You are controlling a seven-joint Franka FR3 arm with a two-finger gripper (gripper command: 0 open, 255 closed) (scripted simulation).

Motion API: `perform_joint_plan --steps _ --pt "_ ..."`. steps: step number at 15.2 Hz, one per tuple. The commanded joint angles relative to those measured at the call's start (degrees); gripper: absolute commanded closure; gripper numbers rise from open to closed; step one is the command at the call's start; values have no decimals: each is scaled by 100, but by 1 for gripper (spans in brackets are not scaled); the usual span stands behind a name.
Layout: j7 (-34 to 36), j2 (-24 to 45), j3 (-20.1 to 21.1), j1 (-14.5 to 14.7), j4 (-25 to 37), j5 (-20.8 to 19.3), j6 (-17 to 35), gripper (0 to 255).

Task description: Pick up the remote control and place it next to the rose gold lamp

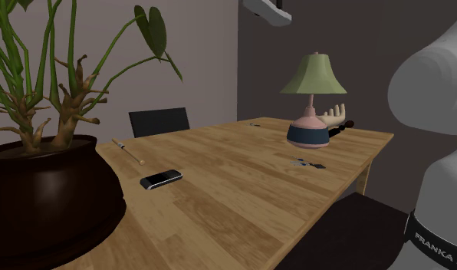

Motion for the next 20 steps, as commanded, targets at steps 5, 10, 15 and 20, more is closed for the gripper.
perform_joint_plan --steps 5,10,15,20 --pt "-164 -242 -98 -36 -710 90 494 255" --pt "-233 -444 -137 -31 -1312 169 912 255" --pt "-285 -599 -157 -18 -1856 231 1314 255" --pt "-322 -713 -161 -2 -2354 279 1706 255"
